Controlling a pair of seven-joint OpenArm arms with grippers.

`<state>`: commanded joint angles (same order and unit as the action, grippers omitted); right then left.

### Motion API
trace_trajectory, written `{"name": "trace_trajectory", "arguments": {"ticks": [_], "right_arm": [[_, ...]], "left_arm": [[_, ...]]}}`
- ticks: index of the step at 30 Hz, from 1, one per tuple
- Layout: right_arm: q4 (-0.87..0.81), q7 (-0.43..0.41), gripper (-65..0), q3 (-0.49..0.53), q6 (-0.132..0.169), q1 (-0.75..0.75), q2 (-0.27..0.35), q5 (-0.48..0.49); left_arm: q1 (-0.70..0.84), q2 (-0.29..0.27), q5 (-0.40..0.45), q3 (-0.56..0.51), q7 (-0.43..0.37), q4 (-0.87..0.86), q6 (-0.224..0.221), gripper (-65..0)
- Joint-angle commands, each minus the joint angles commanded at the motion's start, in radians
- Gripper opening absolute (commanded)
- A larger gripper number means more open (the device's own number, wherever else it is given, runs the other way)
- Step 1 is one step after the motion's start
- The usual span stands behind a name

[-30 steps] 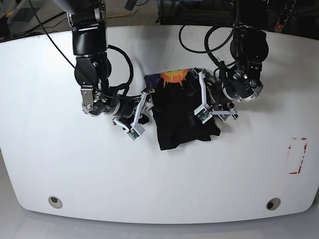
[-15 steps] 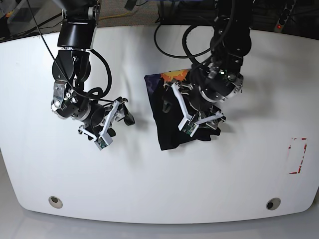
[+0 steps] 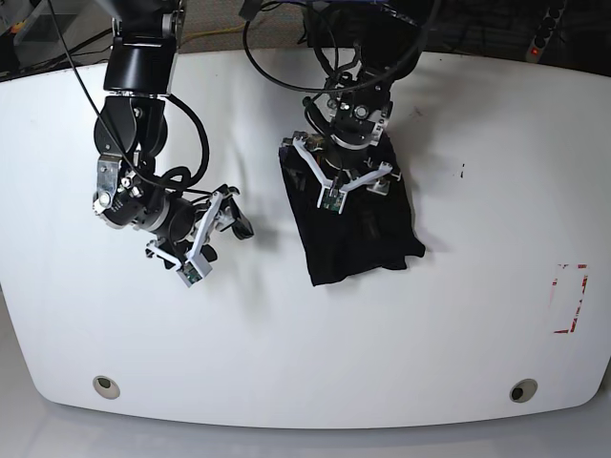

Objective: Fold the T-shirt properly

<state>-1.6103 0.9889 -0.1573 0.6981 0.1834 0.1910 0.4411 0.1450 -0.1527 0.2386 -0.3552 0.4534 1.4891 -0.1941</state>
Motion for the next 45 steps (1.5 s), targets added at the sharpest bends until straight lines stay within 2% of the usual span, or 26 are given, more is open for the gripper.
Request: {"name": "trace_trajectory", "arguments": {"ticks": [5,8,9,12,14,19,22,27,29,32,37,41,43,45], "right_arm": [[0.000,0.000,-20.6,0.000,0.000,-0.005,0.000,0.002],[-0.003,0.000,-20.6,0.000,0.000,-0.005,0.000,0.002],[-0.005,0.000,-20.6,0.000,0.000,-0.005,0.000,0.002],[-0.006,0.000,-20.6,0.000,0.000,-0.005,0.000,0.002],[-0.008,0.002,-20.6,0.000,0.000,-0.006,0.000,0.002],[-0.009,0.002,-20.6,0.000,0.000,-0.012,0.000,0.002],[-0.037,0.002,-20.6,0.000,0.000,-0.028,0.000,0.002],[-0.074,0.002,-20.6,0.000,0.000,-0.051,-0.006,0.002],[-0.092,0.002,-20.6,0.000,0.000,-0.055,-0.006,0.002],[-0.104,0.002,-20.6,0.000,0.000,-0.064,-0.008,0.002],[-0.129,0.002,-20.6,0.003,0.000,-0.069,-0.009,0.002],[-0.129,0.003,-20.6,0.003,0.000,-0.069,-0.009,0.002],[-0.129,0.003,-20.6,0.003,0.000,-0.069,-0.009,0.002],[-0.140,0.003,-20.6,0.003,0.000,-0.069,-0.009,-0.002]], "left_arm": [[0.014,0.014,-0.003,0.077,-0.018,-0.066,0.002,-12.6],[0.052,0.071,-0.006,0.118,-0.018,-0.038,0.017,-12.6],[0.060,0.095,-0.006,0.127,-0.018,-0.028,0.044,-12.6],[0.077,0.178,-0.006,0.172,-0.017,-0.003,0.164,-12.6],[0.095,0.224,-0.006,0.239,-0.017,0.005,0.229,-12.6],[0.104,0.374,-0.003,0.457,-0.017,-0.009,0.471,-12.6],[0.104,0.457,-0.005,0.597,-0.017,-0.054,0.589,-12.6],[0.101,0.597,-0.008,0.753,-0.023,-0.201,0.723,-12.8],[0.100,0.658,-0.015,0.798,-0.025,-0.261,0.760,-12.8],[0.100,0.738,-0.083,0.833,-0.043,-0.334,0.769,-12.9],[0.141,0.873,-0.273,0.845,-0.064,-0.420,0.770,-12.9],[0.192,0.925,-0.423,0.848,-0.058,-0.373,0.770,-12.9],[0.212,0.931,-0.466,0.864,-0.058,-0.325,0.770,-13.1],[0.233,0.927,-0.500,0.925,-0.058,-0.258,0.770,-13.1]]}}
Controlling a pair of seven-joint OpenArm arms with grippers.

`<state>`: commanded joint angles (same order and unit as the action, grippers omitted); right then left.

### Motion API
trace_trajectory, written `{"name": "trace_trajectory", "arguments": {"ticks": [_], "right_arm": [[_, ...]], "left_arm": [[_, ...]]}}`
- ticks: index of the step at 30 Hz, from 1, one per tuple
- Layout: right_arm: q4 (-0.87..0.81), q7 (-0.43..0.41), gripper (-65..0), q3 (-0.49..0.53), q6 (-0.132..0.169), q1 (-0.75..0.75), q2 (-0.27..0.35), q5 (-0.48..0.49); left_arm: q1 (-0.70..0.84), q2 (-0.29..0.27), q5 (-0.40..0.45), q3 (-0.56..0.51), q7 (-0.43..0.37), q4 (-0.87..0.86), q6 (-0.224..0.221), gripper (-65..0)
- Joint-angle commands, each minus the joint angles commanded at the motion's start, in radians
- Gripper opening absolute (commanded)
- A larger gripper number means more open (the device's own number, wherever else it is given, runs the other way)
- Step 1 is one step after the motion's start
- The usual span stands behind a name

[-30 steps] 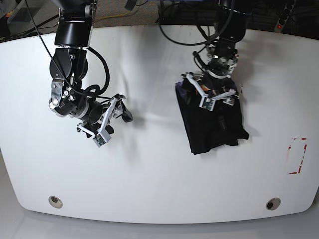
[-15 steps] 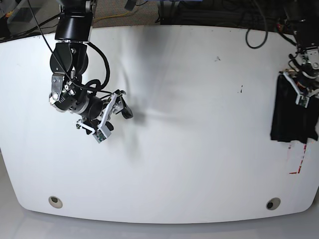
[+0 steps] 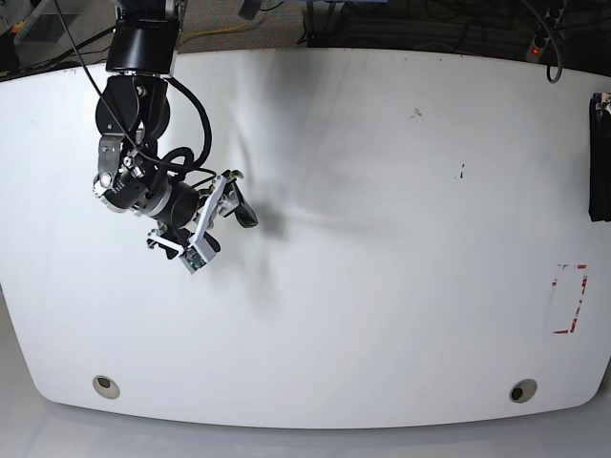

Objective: Fold the T-shirt properly

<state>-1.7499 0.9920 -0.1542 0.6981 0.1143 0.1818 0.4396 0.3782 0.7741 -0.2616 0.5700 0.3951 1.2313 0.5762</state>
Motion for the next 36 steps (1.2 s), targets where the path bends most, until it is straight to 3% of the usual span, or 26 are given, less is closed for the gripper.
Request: {"name": "trace_trajectory", "arguments": {"ticks": [7,11,14,17,23,29,33,36], "right_arm": [[-0.018,-0.026,-20.6,-0.002,0.000,0.002,0.011,-0.005],[-0.009,-0.149,-20.6,0.002,0.000,0.000,0.034,-0.021],[0.014,-0.262,-20.6,0.005,0.000,-0.002,0.035,-0.112],[0.052,-0.385,-20.6,0.005,0.000,0.000,0.035,-0.247],[0.164,-0.713,-20.6,-0.005,-0.012,-0.009,0.006,-0.491],[0.262,-1.037,-20.6,-0.081,-0.084,-0.106,0.000,-0.546],[0.276,-1.131,-20.6,-0.103,-0.120,-0.184,0.003,-0.545],[0.267,-1.135,-20.6,-0.132,-0.130,-0.258,-0.003,-0.534]], "left_arm": [[0.008,-0.106,-0.011,0.114,-0.003,0.236,-0.005,-13.1],[-0.048,-0.189,-0.009,0.100,-0.008,0.354,-0.023,-13.2],[-0.112,-0.270,0.031,0.044,-0.008,0.425,-0.075,-13.2],[-0.143,-0.362,0.123,-0.029,-0.025,0.474,-0.118,-13.2],[-0.163,-0.555,0.250,-0.147,-0.270,0.456,-0.160,-13.2],[-0.086,-0.678,0.350,-0.270,-0.543,0.387,-0.316,-13.2],[-0.009,-0.692,0.356,-0.338,-0.626,0.373,-0.400,-13.2],[0.077,-0.695,0.354,-0.376,-0.671,0.391,-0.443,-13.2]]}}
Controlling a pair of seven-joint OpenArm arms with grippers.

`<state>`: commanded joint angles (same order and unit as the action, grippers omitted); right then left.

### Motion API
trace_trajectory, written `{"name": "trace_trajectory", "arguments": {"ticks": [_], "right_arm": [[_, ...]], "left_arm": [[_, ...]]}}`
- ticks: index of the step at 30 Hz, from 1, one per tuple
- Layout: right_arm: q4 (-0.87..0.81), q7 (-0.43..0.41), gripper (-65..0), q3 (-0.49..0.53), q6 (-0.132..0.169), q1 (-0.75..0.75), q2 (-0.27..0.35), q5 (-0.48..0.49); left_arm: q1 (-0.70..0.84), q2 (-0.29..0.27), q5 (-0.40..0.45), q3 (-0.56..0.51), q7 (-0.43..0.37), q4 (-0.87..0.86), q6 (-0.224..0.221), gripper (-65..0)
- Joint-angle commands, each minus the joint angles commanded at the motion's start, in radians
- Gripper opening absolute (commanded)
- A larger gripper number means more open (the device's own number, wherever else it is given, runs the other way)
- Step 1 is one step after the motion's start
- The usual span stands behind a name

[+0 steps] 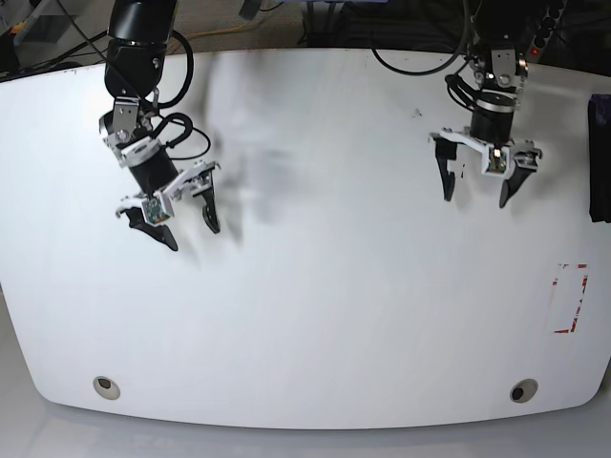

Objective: Fold the T-shirt properly

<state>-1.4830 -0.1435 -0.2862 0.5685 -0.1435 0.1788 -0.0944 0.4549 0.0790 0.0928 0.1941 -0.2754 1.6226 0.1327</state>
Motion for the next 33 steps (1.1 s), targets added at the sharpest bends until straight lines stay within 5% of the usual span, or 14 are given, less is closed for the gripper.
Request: {"name": "trace_trajectory", "arguments": {"ticks": [5,18,27,33], "right_arm": [[-0.017,0.000,-20.6,-0.025,0.000,-0.118,0.012,0.160],[-0.189,0.000,-20.6,-0.106,0.006,-0.511,0.037,0.362],[-0.256,0.000,-20.6,-0.124,0.008,-0.799,0.034,0.450],[-0.232,0.000,-20.6,-0.114,0.008,-0.945,0.029,0.474]], "left_arm": [[0.143,-0.026,-0.005,-0.028,-0.005,0.064,-0.017,-13.2],[0.552,-0.092,-0.005,-0.038,-0.005,0.222,-0.014,-13.2],[0.761,-0.098,-0.009,-0.049,-0.003,0.201,-0.015,-13.3],[0.795,-0.091,-0.094,-0.061,-0.003,0.103,-0.015,-13.3]]}}
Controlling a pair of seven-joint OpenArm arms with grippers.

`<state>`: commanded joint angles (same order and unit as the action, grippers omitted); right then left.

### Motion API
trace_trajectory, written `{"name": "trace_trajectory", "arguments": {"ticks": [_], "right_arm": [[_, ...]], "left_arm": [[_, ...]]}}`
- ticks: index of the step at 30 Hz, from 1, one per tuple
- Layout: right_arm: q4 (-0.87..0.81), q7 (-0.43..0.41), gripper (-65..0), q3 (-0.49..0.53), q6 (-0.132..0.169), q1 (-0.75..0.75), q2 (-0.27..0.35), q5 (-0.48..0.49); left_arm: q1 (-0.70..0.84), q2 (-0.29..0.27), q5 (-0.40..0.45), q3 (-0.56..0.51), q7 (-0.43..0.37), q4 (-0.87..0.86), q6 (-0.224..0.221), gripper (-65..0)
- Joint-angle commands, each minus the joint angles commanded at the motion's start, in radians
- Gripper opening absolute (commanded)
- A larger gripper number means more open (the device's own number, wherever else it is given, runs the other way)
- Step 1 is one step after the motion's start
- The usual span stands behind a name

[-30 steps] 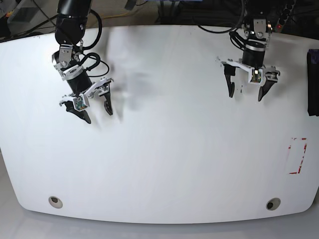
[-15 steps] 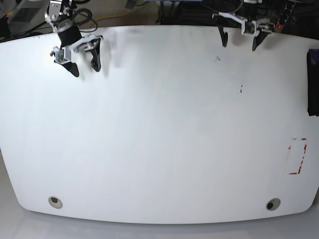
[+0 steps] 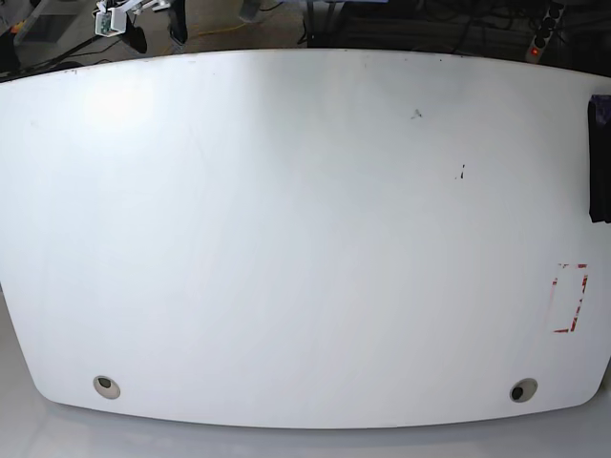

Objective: Fold the T-shirt properly

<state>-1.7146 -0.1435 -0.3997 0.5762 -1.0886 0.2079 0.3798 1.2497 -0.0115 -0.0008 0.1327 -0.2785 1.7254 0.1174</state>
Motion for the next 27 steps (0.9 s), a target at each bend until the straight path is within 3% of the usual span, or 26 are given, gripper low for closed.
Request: {"name": "trace_trajectory", "arguments": {"ticks": [8,13,21,27], "right_arm": [[0.244,-0.002,-20.6,0.083,0.002,-0.005,-0.038,-0.095],[0.488,-0.002,-20.6,0.146,-0.006,0.115,-0.037,-0.120],[0.852,-0.002,-20.6,0.152,-0.005,0.356,-0.032,-0.123],[1.092,-0.002,-20.6,0.172,-0.008,0.548,-0.032,-0.265]], "left_arm": [[-0.087,0.002,-0.002,0.000,0.000,-0.262,0.000,-13.3],[-0.218,0.017,-0.003,0.000,0.000,-0.514,-0.002,-13.3],[-0.477,0.043,-0.006,0.000,0.000,-0.945,-0.002,-13.3],[-0.695,0.071,-0.008,0.002,0.000,-1.260,-0.011,-13.3]]}}
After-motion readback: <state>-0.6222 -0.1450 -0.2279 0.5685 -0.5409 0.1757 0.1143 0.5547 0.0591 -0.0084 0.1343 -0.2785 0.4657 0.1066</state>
